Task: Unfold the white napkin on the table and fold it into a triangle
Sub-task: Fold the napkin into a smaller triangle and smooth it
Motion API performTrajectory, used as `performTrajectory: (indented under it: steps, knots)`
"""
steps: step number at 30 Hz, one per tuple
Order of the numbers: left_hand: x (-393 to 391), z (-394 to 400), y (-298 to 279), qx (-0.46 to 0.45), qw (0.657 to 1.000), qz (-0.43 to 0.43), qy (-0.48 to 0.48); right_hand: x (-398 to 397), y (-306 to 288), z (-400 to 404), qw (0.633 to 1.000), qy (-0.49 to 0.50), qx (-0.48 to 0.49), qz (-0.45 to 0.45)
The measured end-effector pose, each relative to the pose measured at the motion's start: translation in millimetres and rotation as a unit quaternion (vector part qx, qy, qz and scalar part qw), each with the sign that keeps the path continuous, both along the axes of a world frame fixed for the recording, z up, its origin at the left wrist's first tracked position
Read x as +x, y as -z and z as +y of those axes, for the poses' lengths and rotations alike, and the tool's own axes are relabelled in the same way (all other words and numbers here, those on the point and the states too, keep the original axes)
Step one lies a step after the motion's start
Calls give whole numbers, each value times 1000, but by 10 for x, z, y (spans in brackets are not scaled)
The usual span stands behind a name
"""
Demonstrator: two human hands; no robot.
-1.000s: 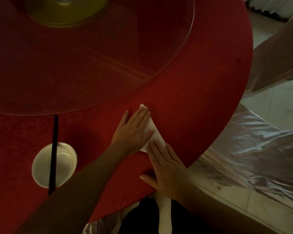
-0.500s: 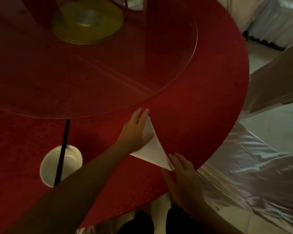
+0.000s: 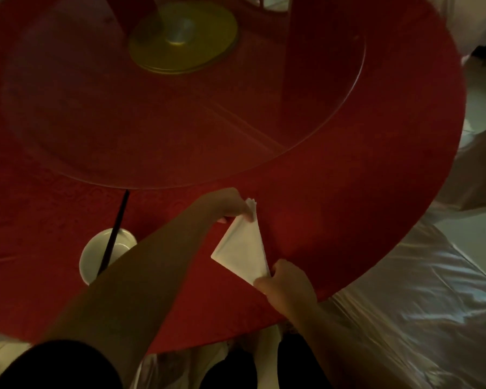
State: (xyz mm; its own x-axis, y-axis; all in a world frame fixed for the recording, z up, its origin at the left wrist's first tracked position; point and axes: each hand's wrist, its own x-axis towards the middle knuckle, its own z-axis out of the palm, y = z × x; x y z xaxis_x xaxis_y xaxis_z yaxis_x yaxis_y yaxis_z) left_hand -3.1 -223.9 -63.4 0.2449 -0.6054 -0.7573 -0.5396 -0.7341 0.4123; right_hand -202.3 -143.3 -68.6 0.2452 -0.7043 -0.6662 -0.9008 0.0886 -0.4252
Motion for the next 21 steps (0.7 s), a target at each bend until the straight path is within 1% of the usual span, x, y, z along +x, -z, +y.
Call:
performTrajectory:
  steps: [2,4,5,7,9,11,13,14,15,16,18,19,20,21]
  knots:
    - [-24,50,-50,-10,1000,21,-17,-15,2,9,1000,-27,3,-13]
    - [-29,164,-113,-31,995,74,-64,-52,-19,26,998,-40,1,-48]
    - [-24,262,-155,-43,987,113,-108,-86,-28,18,996,-37,6,-78]
    - [11,503,-225,-72,958,173,-218,-167,-61,-65,989,-19,36,-145]
    - [55,840,-274,-114,910,208,-339,-221,-130,-229,978,-18,66,-197]
    - [55,1234,-291,-168,838,249,-455,-190,-204,-419,969,-3,93,-230]
    - [-49,1616,-261,-229,758,296,-535,-70,-226,-577,944,65,152,-285]
    - [-123,1798,-219,-259,724,304,-563,38,-213,-633,929,90,185,-307]
    - [-205,1963,-183,-281,696,299,-589,170,-196,-664,920,98,206,-319]
    - [-280,2116,-147,-295,669,287,-618,322,-177,-672,920,83,212,-320]
    - [-399,2352,-69,-299,624,267,-671,627,-134,-653,930,23,197,-311]
    - [-445,2470,-28,-294,611,255,-689,791,-116,-611,936,-11,185,-300]
    - [-481,2575,11,-283,609,235,-703,952,-92,-564,940,-43,174,-289]
    - [-510,2660,51,-267,617,209,-710,1106,-66,-520,944,-72,164,-277]
